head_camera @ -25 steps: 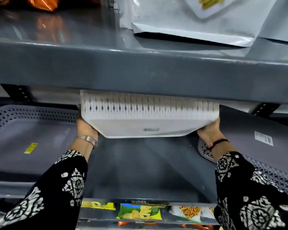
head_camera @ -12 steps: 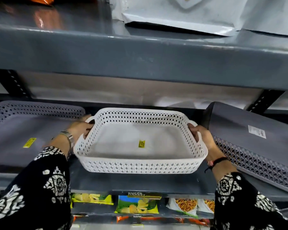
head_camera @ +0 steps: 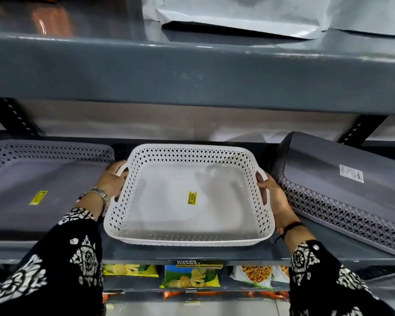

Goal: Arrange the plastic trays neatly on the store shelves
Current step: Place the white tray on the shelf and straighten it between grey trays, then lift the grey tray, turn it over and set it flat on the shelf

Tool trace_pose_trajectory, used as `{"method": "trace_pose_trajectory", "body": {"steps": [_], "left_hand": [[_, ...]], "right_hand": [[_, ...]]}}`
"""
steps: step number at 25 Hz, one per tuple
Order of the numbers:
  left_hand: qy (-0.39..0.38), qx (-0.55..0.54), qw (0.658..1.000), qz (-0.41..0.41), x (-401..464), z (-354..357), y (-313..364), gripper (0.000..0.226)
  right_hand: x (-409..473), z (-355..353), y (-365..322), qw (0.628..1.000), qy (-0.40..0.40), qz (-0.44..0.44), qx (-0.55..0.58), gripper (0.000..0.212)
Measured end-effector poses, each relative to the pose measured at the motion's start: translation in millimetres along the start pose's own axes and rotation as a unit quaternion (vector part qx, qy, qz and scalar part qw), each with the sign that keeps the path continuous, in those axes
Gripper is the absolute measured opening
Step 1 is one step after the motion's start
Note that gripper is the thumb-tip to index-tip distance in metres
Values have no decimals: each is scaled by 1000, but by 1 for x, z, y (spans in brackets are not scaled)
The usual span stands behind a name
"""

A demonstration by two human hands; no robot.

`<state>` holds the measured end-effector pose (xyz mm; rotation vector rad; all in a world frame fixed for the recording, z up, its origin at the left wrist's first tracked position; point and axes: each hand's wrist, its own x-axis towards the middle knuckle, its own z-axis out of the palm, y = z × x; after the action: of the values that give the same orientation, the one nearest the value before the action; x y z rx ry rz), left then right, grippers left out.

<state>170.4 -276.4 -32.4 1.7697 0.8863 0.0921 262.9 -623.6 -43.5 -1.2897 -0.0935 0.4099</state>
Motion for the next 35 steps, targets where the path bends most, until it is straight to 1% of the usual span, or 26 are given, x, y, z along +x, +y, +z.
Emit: {"method": "trace_pose_trajectory", "body": {"steps": [2,3,4,5,7,8,10,12,15,18,20,21,24,26,28,29,31,32,34,35], "left_hand": [[-3,8,1000,-1,5,0,-3,63],[-2,20,1000,6,4,0,-3,60],[4,47,999,14,1,0,1,56],[18,86,996,29,-2,2,6,52],[54,174,981,62,-12,7,25,49],[67,213,972,76,-19,12,38,49],[63,259,958,110,-33,30,65,48],[31,236,960,145,-48,60,89,45],[-52,175,965,189,-72,122,112,43],[-127,118,967,186,-88,186,130,43],[-154,89,968,179,-98,225,143,43],[-163,79,967,178,-104,248,151,42],[-146,87,970,172,-109,302,165,36],[-153,125,966,165,-105,333,170,40],[-146,135,966,164,-103,356,173,43],[-137,114,972,155,-104,362,173,43],[-111,95,979,140,-105,371,171,44],[-105,94,981,133,-103,374,171,45],[-106,101,984,100,-98,374,165,48],[-107,88,988,69,-93,372,161,52]], "right_hand": [[1,1,0,1000,10,1,0,49],[0,1,0,1000,17,1,-2,45],[-2,3,-1,1000,20,2,-6,41],[-3,4,-1,999,28,6,-21,44],[-5,3,-6,996,72,10,-52,54],[-6,4,-14,994,92,-3,-65,55],[-11,1,-34,991,95,-35,-93,52],[-19,-13,-54,987,117,-57,-99,44],[-37,-63,-73,967,215,-85,-103,26],[-53,-125,-85,938,305,-90,-138,34],[-60,-163,-94,909,360,-96,-186,35],[-64,-185,-101,891,381,-95,-227,36],[-67,-248,-112,848,372,-73,-371,41],[-63,-284,-113,840,347,-25,-416,48],[-56,-305,-111,850,337,51,-402,50],[-52,-310,-108,861,329,74,-381,51],[-45,-316,-103,893,303,88,-321,53],[-41,-320,-100,901,292,93,-307,55],[-34,-325,-96,899,289,100,-314,56],[-32,-325,-95,894,293,93,-325,55]]}}
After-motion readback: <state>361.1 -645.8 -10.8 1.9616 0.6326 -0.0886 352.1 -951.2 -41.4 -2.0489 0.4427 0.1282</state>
